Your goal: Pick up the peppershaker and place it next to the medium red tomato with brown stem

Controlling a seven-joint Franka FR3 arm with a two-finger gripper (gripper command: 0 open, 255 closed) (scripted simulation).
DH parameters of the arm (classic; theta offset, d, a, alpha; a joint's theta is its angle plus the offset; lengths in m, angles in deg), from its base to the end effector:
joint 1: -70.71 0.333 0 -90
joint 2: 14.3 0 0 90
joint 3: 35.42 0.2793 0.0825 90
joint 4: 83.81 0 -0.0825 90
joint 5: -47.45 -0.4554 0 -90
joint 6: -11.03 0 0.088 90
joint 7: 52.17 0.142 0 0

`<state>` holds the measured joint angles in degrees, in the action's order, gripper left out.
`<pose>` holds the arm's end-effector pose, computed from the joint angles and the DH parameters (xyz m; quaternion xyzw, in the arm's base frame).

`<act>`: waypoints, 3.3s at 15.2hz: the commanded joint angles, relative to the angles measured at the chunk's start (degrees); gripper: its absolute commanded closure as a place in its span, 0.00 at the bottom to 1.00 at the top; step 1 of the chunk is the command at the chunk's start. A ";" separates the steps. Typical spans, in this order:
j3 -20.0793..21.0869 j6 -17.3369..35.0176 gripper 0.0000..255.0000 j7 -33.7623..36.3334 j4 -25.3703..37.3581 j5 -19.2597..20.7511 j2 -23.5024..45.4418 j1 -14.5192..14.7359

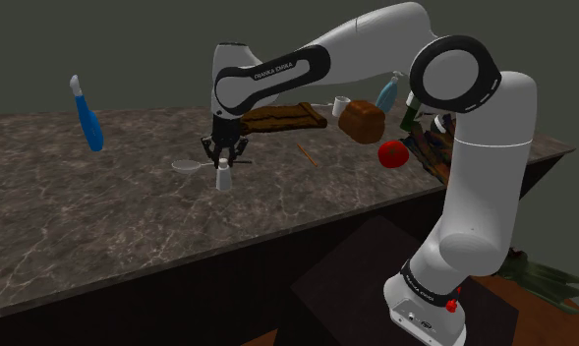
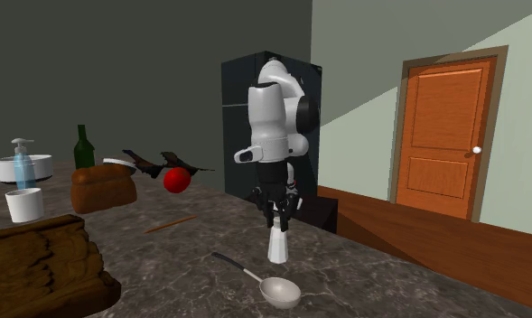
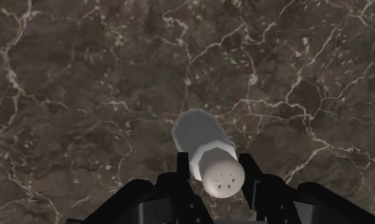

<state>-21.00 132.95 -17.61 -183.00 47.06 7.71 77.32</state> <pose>0.6591 0.2477 0.2629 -0.9904 0.1287 0.0124 0.0495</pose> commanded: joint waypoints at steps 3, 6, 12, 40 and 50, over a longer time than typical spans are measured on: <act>0.07 -1.28 1.00 0.04 0.71 -0.12 -0.52 -0.02; 0.16 -3.27 1.00 0.07 1.88 -0.30 -1.36 -0.08; 0.31 -7.36 1.00 0.17 4.64 -0.57 -2.73 -0.16; 0.41 -26.83 1.00 0.32 21.51 -1.11 -5.38 -0.60; -4.19 -23.08 1.00 -12.43 0.44 -5.51 -21.97 -8.60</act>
<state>-24.66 110.09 -28.78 -181.53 41.81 -13.09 69.35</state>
